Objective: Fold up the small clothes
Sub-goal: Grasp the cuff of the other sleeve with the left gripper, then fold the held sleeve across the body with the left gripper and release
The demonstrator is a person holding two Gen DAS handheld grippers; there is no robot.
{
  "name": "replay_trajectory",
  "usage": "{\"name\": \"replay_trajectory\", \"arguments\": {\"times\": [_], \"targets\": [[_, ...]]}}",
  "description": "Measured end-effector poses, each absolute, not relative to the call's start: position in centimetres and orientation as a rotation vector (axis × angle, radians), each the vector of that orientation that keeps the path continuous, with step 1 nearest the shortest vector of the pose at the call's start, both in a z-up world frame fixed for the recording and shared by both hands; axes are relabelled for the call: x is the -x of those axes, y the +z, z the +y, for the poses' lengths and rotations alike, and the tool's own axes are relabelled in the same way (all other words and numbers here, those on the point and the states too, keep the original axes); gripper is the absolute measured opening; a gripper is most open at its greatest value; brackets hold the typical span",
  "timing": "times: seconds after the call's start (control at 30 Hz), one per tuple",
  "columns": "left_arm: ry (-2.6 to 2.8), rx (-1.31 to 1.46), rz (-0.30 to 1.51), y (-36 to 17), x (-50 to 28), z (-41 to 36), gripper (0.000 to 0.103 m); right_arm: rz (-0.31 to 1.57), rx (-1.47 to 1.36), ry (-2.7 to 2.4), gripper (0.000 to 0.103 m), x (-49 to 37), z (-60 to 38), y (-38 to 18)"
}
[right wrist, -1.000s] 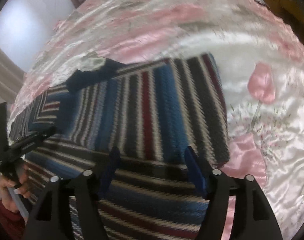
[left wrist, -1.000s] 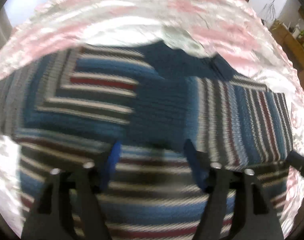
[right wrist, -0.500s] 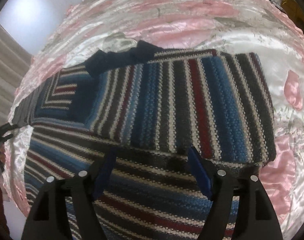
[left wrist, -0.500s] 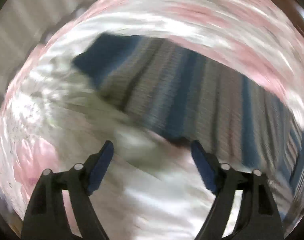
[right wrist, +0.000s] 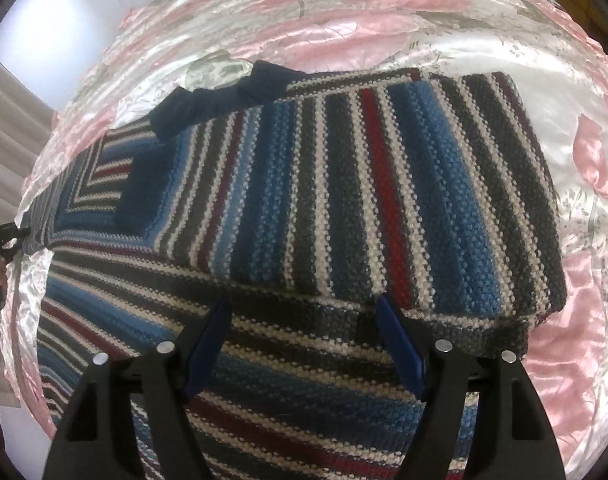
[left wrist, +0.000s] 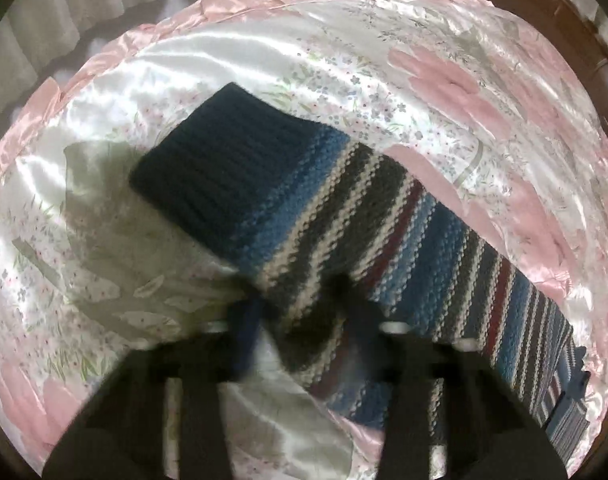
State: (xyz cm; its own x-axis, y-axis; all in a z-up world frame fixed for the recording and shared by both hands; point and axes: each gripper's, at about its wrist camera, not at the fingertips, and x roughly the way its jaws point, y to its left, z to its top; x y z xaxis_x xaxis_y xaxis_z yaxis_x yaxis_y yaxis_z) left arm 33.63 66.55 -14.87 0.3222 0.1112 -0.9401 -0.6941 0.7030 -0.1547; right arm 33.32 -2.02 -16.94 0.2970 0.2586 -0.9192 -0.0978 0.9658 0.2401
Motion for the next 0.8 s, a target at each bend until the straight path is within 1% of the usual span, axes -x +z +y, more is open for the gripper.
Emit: {"name": "replay_trajectory", "arguments": {"times": [0.1,0.3,0.6,0.8], "targets": [[0.573,0.615,1.076,-13.8,-33.9,65.9,0.012,1.250,-0.161,0.240,0.075,-33.1,-2.1,-17.0],[0.506,0.428,0.948,-9.6,-33.8,60.7,0.011,1.228,-0.165,0.237,0.075,-32.3,-3.0,-15.9],[0.295,0.230,0.852,-4.4,-32.9,48.4,0.011,1.178,-0.145,0.240,0.075,-31.5,-4.0,-13.7],[0.128,0.186,0.849,-4.3,-34.0,39.7,0.011,1.176,-0.145,0.242,0.075,-31.2,-4.6,-13.8]]}}
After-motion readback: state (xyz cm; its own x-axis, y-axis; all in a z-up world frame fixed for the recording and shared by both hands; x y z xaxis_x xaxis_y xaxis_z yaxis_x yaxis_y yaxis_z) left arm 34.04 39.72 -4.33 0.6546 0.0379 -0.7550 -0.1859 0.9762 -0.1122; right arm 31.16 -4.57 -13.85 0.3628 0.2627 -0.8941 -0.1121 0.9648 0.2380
